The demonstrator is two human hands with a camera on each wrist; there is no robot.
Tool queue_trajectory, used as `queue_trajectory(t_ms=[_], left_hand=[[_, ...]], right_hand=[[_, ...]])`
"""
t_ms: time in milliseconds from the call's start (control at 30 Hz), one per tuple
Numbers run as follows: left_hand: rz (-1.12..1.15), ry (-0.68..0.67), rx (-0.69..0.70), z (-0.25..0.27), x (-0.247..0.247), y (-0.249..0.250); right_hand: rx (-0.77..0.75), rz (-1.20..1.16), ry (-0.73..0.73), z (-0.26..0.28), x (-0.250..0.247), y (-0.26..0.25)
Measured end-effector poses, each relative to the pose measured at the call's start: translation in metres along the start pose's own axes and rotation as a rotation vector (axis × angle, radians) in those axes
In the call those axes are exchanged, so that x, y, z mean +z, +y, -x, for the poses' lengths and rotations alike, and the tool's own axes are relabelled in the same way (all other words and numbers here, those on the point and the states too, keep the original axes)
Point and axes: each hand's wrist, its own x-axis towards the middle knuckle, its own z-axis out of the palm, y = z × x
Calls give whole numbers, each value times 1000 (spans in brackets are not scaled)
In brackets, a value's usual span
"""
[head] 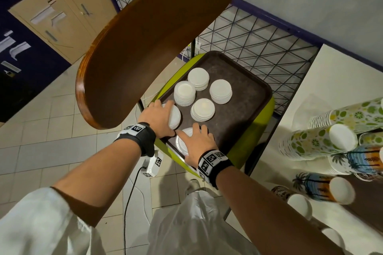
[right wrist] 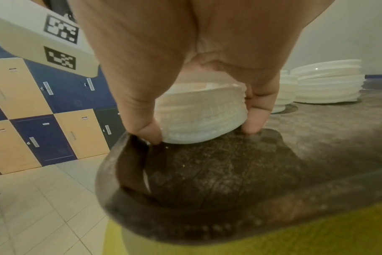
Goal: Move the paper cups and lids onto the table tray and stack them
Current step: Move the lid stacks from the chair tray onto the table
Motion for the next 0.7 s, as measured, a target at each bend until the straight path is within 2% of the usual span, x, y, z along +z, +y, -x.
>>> queue_trajectory(t_ms=[100,367,700], left_hand=[[35,3,-15,4,1,-1],[74,-55,21,6,-4,-6],[156,-30,1,9,-11,-13]], right_hand=[[-1,2,17,2,0,0],[-138,44,33,0,-5,3],[-54,29,2,0,-2,-3]])
